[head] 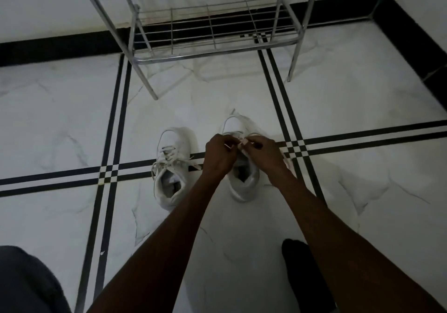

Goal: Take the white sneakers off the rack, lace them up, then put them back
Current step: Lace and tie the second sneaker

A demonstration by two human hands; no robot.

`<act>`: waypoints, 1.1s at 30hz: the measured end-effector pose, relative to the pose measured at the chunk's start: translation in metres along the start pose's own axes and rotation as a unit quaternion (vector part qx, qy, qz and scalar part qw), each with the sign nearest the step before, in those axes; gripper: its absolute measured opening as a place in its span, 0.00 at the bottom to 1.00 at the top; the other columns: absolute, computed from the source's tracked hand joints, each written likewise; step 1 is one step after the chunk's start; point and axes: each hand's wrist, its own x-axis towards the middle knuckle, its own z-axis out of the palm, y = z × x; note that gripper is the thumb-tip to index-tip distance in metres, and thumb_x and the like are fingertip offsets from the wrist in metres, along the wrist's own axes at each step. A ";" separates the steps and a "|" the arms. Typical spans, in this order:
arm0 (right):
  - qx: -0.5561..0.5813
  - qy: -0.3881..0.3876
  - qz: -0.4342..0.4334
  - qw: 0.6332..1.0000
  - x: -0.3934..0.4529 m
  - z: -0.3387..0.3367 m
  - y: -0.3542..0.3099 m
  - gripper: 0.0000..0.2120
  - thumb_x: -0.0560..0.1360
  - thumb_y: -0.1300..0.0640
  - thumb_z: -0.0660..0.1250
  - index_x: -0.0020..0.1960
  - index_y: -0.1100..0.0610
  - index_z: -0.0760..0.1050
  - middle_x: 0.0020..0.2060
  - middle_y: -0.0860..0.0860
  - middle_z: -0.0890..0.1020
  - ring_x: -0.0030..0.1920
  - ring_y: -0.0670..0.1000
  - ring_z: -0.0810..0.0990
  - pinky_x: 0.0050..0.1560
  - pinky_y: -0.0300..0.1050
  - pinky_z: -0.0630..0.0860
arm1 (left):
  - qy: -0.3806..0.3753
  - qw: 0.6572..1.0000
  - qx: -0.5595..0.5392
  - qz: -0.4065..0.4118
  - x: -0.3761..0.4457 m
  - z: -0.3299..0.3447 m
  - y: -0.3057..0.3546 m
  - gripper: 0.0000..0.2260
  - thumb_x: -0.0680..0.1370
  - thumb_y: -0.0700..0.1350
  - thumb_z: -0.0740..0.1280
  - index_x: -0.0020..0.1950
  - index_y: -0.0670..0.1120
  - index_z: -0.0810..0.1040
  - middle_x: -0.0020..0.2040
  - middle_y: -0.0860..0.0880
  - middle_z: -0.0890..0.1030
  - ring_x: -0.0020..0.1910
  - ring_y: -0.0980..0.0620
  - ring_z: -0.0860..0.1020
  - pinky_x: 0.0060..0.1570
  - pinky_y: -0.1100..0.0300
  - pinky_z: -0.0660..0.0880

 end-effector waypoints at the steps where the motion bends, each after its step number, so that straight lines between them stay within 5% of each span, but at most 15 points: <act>1: 0.006 -0.012 0.005 1.000 -0.002 0.003 -0.001 0.12 0.77 0.48 0.69 0.55 0.54 0.83 0.49 0.50 0.85 0.50 0.48 0.82 0.54 0.45 0.80 | 0.006 1.000 0.002 -0.001 0.000 -0.002 -0.002 0.06 0.77 0.44 0.73 0.51 0.43 0.86 0.49 0.43 0.85 0.45 0.49 0.82 0.51 0.57 0.77; 4: 0.012 -0.018 -0.002 1.000 -0.004 0.014 0.000 0.14 0.74 0.43 0.71 0.52 0.52 0.83 0.47 0.49 0.85 0.48 0.47 0.82 0.50 0.45 0.81 | 0.033 0.999 -0.023 -0.024 -0.006 -0.011 -0.011 0.07 0.77 0.45 0.74 0.50 0.42 0.86 0.47 0.44 0.87 0.45 0.47 0.85 0.49 0.55 0.80; 8: 0.021 0.015 0.001 1.000 -0.004 0.023 0.000 0.06 0.73 0.58 0.74 0.49 0.57 0.83 0.47 0.52 0.86 0.49 0.50 0.83 0.54 0.51 0.82 | 0.066 0.995 -0.051 -0.053 -0.014 -0.023 -0.028 0.09 0.77 0.48 0.74 0.47 0.42 0.86 0.42 0.46 0.87 0.40 0.48 0.85 0.46 0.49 0.83; 11: 0.040 0.040 0.075 0.996 -0.005 0.024 0.001 0.16 0.68 0.50 0.78 0.51 0.56 0.79 0.45 0.52 0.84 0.46 0.51 0.83 0.48 0.50 0.82 | 0.089 0.992 -0.067 -0.062 -0.020 -0.023 -0.035 0.10 0.76 0.50 0.74 0.46 0.43 0.84 0.41 0.46 0.87 0.41 0.46 0.85 0.46 0.45 0.83; 14: -0.029 0.002 0.073 0.997 -0.005 0.024 -0.002 0.16 0.69 0.41 0.75 0.40 0.54 0.78 0.36 0.50 0.81 0.41 0.51 0.81 0.43 0.47 0.78 | 0.111 0.987 -0.087 -0.074 -0.026 -0.019 -0.036 0.10 0.76 0.49 0.74 0.48 0.42 0.83 0.42 0.45 0.87 0.44 0.46 0.85 0.48 0.47 0.82; 20: -0.015 0.009 0.054 0.998 -0.002 0.030 -0.014 0.10 0.73 0.57 0.74 0.52 0.60 0.82 0.48 0.51 0.83 0.51 0.52 0.82 0.56 0.48 0.80 | 0.108 0.989 -0.065 -0.074 -0.028 -0.017 -0.028 0.10 0.79 0.51 0.72 0.51 0.44 0.82 0.47 0.49 0.85 0.46 0.51 0.82 0.48 0.55 0.78; 27: -0.043 0.067 0.015 0.997 -0.002 0.032 -0.018 0.06 0.76 0.63 0.70 0.53 0.61 0.80 0.50 0.56 0.85 0.53 0.55 0.83 0.47 0.40 0.73 | 0.125 0.989 -0.070 -0.046 -0.022 -0.018 -0.027 0.06 0.76 0.48 0.75 0.45 0.47 0.80 0.46 0.51 0.80 0.38 0.59 0.78 0.40 0.64 0.72; 33: -0.109 0.127 -0.027 0.985 -0.012 0.029 -0.019 0.04 0.77 0.65 0.66 0.51 0.61 0.75 0.48 0.57 0.83 0.50 0.57 0.82 0.47 0.49 0.78 | 0.135 0.990 -0.027 -0.028 -0.027 -0.012 -0.025 0.06 0.80 0.47 0.69 0.48 0.45 0.79 0.38 0.55 0.82 0.38 0.52 0.81 0.41 0.55 0.76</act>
